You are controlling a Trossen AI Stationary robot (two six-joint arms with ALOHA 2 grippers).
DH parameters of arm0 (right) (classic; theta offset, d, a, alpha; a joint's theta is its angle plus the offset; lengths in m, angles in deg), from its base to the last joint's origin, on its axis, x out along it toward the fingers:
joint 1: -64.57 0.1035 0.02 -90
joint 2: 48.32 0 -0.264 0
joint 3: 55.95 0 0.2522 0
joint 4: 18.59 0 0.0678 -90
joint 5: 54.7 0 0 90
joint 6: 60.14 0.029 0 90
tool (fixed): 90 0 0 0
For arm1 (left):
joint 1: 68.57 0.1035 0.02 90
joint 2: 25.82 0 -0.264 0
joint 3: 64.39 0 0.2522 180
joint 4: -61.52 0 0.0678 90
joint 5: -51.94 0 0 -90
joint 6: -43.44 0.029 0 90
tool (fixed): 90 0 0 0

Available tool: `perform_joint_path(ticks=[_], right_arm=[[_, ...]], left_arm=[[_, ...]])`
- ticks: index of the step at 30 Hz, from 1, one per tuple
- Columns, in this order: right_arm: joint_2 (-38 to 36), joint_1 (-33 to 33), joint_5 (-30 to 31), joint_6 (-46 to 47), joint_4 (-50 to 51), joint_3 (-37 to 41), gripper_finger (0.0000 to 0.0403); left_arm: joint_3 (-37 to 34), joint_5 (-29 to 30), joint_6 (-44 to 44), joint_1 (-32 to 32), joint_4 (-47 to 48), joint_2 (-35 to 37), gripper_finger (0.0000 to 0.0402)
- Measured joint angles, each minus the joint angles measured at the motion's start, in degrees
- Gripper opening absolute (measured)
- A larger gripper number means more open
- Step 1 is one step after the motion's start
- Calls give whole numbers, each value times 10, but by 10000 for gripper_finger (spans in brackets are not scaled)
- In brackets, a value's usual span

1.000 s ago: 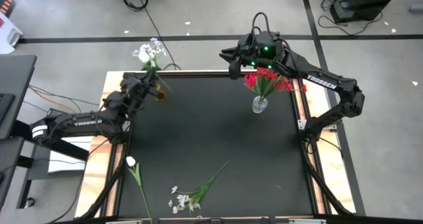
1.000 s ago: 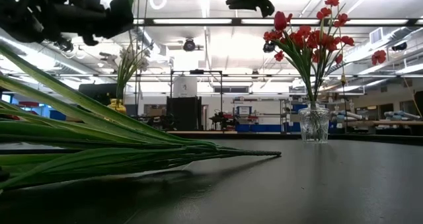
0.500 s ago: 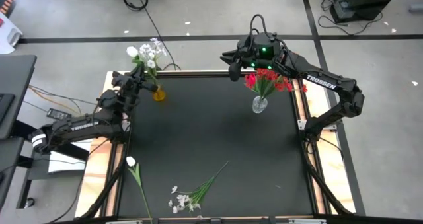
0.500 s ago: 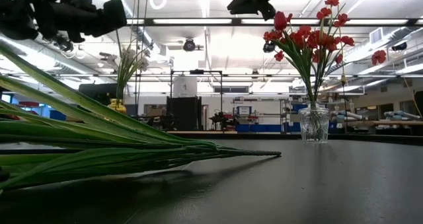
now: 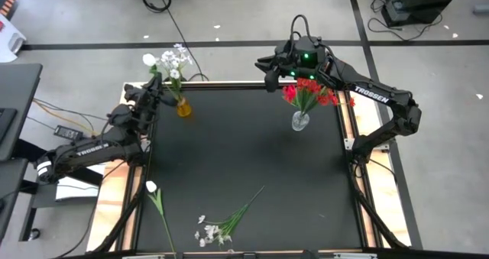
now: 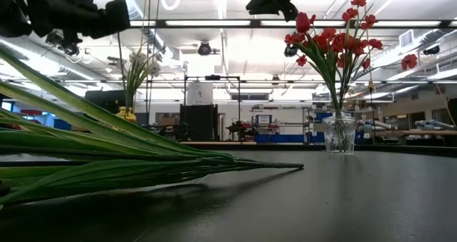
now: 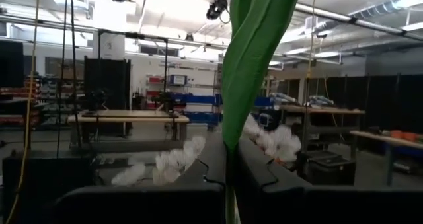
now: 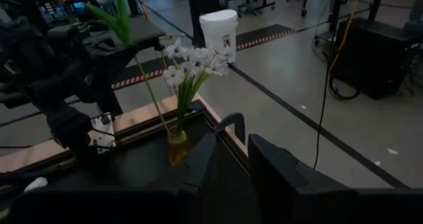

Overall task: Sort flowers into vase by color
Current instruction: Put the right white flower into the yellow vase

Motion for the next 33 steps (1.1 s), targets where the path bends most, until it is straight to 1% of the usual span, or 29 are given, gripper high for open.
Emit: perform_joint_path(ticks=[5, 7, 12, 16, 22, 24, 29, 31, 33], right_arm=[[0, 0, 0, 0, -2, 0, 97], [0, 0, 0, 0, -2, 0, 97], [0, 0, 0, 0, -7, 0, 97], [0, 0, 0, 0, -11, 0, 97], [0, 0, -6, 11, -10, 0, 96], [0, 0, -7, 11, -10, 0, 96], [0, 0, -7, 10, -10, 0, 96], [0, 0, -7, 10, -10, 0, 96], [0, 0, -7, 10, -10, 0, 96]], left_arm=[[25, -1, 42, 2, 9, 0, 11], [26, -2, 45, 8, 18, 0, 11], [25, -20, -1, 36, 101, -6, 11], [20, -48, -41, 58, 106, -20, 15], [20, -49, -51, 76, 109, -36, 18], [20, -49, -71, 84, 115, -41, 19], [20, -48, -162, 104, 156, -54, 25], [20, -48, -195, 112, 176, -61, 39], [20, -48, -228, 117, 196, -68, 63]])
